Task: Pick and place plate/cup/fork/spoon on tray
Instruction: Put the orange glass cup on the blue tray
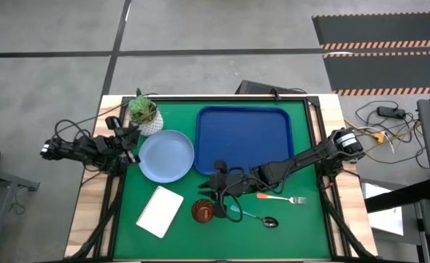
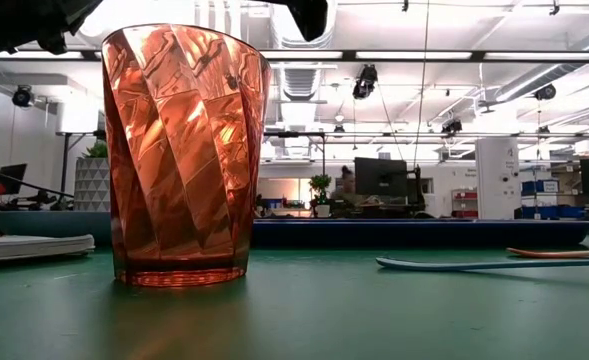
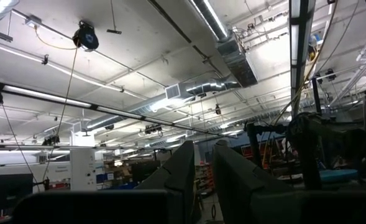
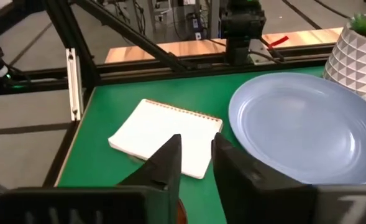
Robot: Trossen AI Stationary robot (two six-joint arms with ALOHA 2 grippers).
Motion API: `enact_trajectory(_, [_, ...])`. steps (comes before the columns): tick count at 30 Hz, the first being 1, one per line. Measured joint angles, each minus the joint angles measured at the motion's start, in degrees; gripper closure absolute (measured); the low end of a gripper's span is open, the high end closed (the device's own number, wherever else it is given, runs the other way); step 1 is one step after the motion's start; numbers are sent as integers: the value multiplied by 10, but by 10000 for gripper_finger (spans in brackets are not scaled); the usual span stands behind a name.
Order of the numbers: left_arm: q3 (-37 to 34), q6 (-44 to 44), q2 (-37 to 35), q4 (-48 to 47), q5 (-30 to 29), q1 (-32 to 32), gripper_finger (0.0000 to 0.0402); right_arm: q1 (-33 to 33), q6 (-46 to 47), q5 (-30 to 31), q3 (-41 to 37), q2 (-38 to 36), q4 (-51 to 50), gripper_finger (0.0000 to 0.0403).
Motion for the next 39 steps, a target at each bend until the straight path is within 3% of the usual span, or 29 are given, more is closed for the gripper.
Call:
enact_trajectory(7, [0,0,0,4,0,0,362,-3,-9,-6,43,43,-14,288])
enact_trajectory(20, [0,0,1,5,0,0,362,-1,46,-46,189,94,-263,300])
enact_trajectory(35, [0,0,0,4,-3,0,362,-2,103,-46,161,97,-279,260])
enact_trajectory(39, [0,0,1,3,-4,0,362,-2,103,-46,138,97,-239,255])
